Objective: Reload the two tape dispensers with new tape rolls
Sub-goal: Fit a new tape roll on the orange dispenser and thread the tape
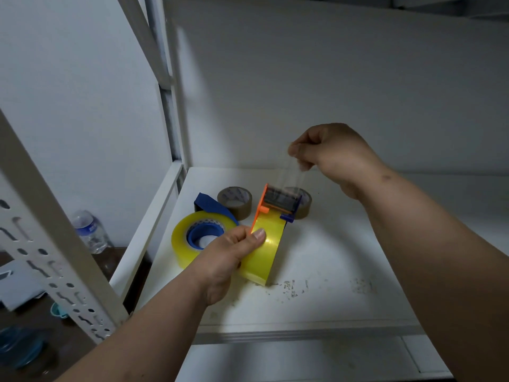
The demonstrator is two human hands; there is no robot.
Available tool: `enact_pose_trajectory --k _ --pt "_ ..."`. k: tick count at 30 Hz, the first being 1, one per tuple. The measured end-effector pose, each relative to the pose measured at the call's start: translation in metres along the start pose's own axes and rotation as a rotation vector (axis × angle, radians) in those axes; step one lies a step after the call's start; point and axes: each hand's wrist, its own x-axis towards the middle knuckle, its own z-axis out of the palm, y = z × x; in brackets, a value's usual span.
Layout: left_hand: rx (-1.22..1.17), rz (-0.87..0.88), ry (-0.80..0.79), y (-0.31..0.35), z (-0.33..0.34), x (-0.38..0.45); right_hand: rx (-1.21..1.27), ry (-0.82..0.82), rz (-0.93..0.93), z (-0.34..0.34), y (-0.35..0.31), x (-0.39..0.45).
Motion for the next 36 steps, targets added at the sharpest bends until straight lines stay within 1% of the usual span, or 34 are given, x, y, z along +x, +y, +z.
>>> enact_pose_trajectory --k 4,9,13,18,22,26,31,33,36 --pt "0.001 -0.040 -0.004 -0.014 -0.002 -0.001 0.027 -0.052 0.031 0.004 0.013 -0.003" --pt "0.008 -0.004 -0.025 -0.018 -0.004 -0.003 0.156 -0.103 0.127 0.011 0.030 -0.003" --pt "-0.014 0.022 -0.059 -0.017 0.001 -0.003 0.238 -0.152 0.159 0.019 0.035 -0.005" --pt "-0.051 0.004 -0.098 -0.025 0.001 -0.005 0.161 -0.290 0.170 0.027 0.047 -0.015" --pt "-0.064 0.006 -0.114 -0.036 -0.003 -0.008 0.239 -0.427 0.157 0.035 0.060 -0.033" --pt "0.021 0.015 -0.139 -0.038 -0.007 -0.011 0.330 -0.419 0.154 0.038 0.065 -0.044" --pt "0.117 0.010 -0.154 -0.038 -0.014 -0.016 0.353 -0.400 0.246 0.047 0.065 -0.051" --pt "0.141 0.012 -0.151 -0.036 -0.013 -0.017 0.336 -0.376 0.262 0.051 0.064 -0.053" --pt "0.161 0.019 -0.146 -0.036 -0.013 -0.019 0.247 -0.304 0.262 0.055 0.065 -0.055"
